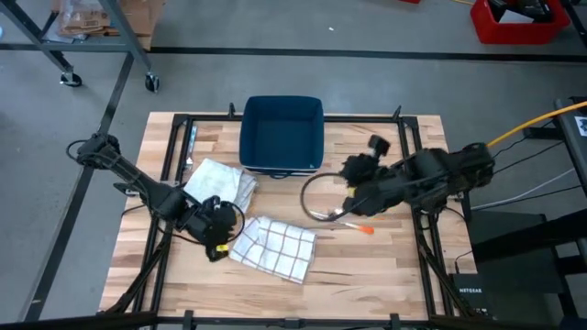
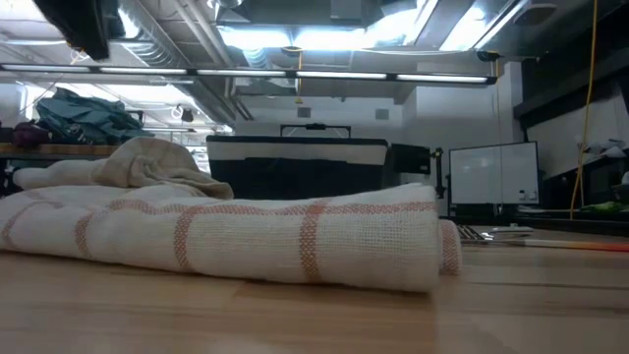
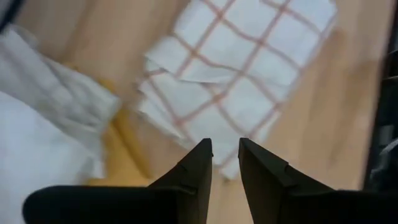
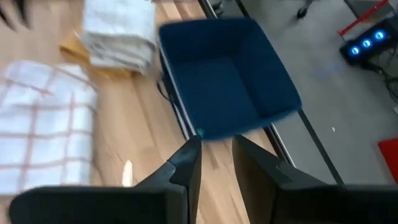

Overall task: Fold towel
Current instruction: Adjust the blue laundry organizer on the table

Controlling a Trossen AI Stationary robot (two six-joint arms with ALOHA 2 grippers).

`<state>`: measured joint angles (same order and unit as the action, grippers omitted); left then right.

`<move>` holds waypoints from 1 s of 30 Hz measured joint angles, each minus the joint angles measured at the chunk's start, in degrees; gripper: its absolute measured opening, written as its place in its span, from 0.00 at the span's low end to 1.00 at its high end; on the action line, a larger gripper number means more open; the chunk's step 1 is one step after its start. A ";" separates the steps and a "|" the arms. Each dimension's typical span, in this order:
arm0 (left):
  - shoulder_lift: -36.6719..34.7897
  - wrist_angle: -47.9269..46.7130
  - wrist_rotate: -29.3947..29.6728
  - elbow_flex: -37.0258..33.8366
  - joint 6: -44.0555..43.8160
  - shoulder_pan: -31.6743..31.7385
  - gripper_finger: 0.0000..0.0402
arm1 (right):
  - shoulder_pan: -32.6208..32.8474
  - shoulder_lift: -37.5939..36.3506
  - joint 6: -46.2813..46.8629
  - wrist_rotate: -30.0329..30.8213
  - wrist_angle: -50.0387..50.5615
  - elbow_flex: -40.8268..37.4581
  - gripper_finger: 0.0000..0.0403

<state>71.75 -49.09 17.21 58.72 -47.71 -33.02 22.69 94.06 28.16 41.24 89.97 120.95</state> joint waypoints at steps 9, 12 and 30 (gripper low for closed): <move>0.00 3.66 11.15 0.00 -21.82 -11.69 0.18 | -1.46 -15.79 11.40 -2.93 -0.29 -27.19 0.23; 0.16 3.79 15.94 0.00 -28.26 -14.23 0.18 | -1.46 -19.19 13.44 -3.18 -3.16 -34.40 0.23; 14.95 26.95 28.01 0.00 -32.66 -11.72 0.18 | -27.48 -18.95 -22.70 -11.97 -62.32 -52.12 0.23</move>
<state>86.70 -22.14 45.22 58.72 -80.37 -44.75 -4.79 75.11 5.46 29.27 27.65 68.84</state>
